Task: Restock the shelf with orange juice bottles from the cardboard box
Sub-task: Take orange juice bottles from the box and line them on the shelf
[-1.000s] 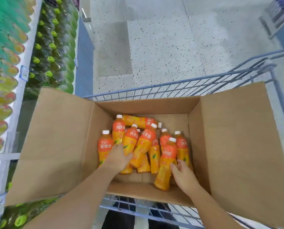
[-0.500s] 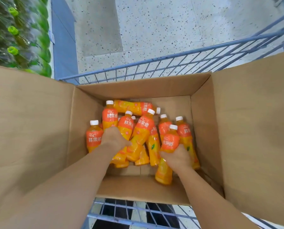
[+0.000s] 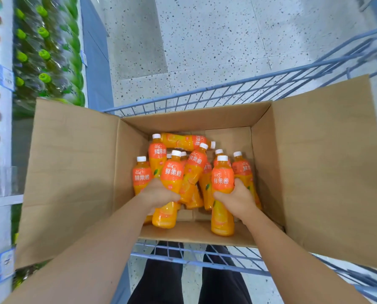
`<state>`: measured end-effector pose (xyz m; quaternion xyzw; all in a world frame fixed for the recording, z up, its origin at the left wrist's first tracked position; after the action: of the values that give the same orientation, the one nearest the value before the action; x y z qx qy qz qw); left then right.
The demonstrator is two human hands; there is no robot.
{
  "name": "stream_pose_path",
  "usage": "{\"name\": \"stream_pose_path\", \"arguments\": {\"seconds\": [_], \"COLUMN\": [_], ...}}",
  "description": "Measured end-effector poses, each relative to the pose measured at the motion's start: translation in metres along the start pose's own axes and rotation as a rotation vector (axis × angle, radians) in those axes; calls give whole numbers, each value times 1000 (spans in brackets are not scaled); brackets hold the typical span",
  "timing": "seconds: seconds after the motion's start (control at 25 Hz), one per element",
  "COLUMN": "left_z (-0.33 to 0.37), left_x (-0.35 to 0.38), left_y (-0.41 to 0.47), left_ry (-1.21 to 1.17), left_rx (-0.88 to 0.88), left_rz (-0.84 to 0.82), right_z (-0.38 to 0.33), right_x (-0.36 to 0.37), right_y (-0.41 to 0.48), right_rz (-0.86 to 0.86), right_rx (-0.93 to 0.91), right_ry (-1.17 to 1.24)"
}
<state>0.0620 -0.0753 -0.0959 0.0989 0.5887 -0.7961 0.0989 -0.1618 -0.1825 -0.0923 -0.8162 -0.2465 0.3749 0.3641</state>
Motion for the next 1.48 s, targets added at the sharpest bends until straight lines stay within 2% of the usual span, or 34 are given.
{"name": "stream_pose_path", "arguments": {"seconds": [0.2,0.52,0.68,1.0,1.28,1.48], "left_z": [4,28,36,37,-41,-119], "left_x": [-10,-58,-71,-106,-160,-191], "left_y": [-56,-150,-178,-324,-434,-497], "left_ry": [-164,-248,-342,-539,-686,-775], "left_rx": [111,301,389,514,442,381], "left_rz": [25,275,394,741,1108,1311], "right_z": [-31,-109,-155,-261,-334,-366], "right_x": [-20,-59,-78,-72,-1,67], "right_y": [-45,-114,-148,-232,-348,-433], "right_rz": [-8,39,40,-189,-477,-689], "right_rx": [-108,-320,-503,-892,-1182,-1316], "right_ry": [45,47,42,-4,-85,-107]}}
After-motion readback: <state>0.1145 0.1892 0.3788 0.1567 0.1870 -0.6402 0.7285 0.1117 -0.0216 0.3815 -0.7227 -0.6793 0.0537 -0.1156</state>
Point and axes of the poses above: each hand's wrist, its own y-axis towards the middle knuckle, its own x-axis out of the palm, z = x × y, the point moved 4 cm from there along y, towards the middle knuckle
